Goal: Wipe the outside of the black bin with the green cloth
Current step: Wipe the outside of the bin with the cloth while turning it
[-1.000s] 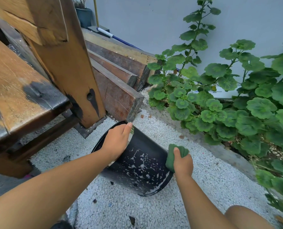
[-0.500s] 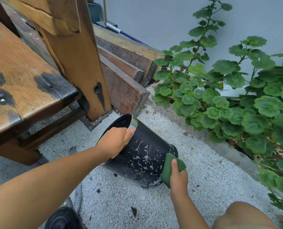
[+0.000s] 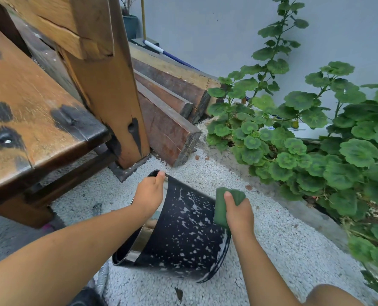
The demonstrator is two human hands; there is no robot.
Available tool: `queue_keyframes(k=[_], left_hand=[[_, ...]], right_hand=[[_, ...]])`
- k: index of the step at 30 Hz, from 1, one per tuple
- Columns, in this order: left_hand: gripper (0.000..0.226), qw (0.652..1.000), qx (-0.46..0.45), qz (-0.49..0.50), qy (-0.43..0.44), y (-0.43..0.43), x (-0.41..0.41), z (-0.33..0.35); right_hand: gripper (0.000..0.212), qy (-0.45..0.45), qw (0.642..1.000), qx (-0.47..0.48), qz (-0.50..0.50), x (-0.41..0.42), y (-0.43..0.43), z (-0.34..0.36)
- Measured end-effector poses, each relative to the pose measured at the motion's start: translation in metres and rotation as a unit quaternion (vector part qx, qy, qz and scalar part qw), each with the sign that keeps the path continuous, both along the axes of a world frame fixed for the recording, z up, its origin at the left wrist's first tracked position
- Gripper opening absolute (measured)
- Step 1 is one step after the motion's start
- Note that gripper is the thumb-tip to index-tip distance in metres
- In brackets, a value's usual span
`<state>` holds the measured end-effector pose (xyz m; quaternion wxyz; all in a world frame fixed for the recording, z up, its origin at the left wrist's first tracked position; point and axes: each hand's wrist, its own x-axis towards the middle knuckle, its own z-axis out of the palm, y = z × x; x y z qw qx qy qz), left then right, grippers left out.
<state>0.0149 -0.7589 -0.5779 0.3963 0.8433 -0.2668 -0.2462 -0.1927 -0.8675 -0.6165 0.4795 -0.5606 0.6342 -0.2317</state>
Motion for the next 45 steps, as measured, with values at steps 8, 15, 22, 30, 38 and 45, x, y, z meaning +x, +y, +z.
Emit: queue_keyframes(k=[8, 15, 22, 30, 38, 45], left_hand=[[0.067, 0.998, -0.044, 0.023, 0.030, -0.020, -0.025, -0.001], [0.055, 0.997, 0.024, -0.010, -0.069, 0.000, -0.014, -0.007], [0.056, 0.993, 0.076, -0.012, -0.088, 0.007, 0.000, -0.010], [0.057, 0.989, 0.075, -0.070, -0.111, 0.008, 0.011, -0.004], [0.037, 0.983, 0.087, -0.150, -0.060, 0.035, 0.005, -0.003], [0.039, 0.966, 0.159, -0.200, 0.039, 0.055, 0.022, 0.009]], right_hand=[[0.048, 0.032, 0.992, -0.063, 0.106, 0.101, 0.034, 0.041], [0.058, 0.150, 0.977, -0.088, 0.122, 0.100, 0.028, 0.014], [0.061, 0.231, 0.965, -0.077, 0.094, 0.044, 0.000, -0.027], [0.057, 0.129, 0.991, 0.002, 0.027, 0.005, -0.009, -0.052], [0.036, -0.035, 0.991, 0.090, -0.094, -0.042, 0.065, -0.080], [0.027, -0.083, 0.982, 0.146, -0.084, -0.042, 0.097, -0.075]])
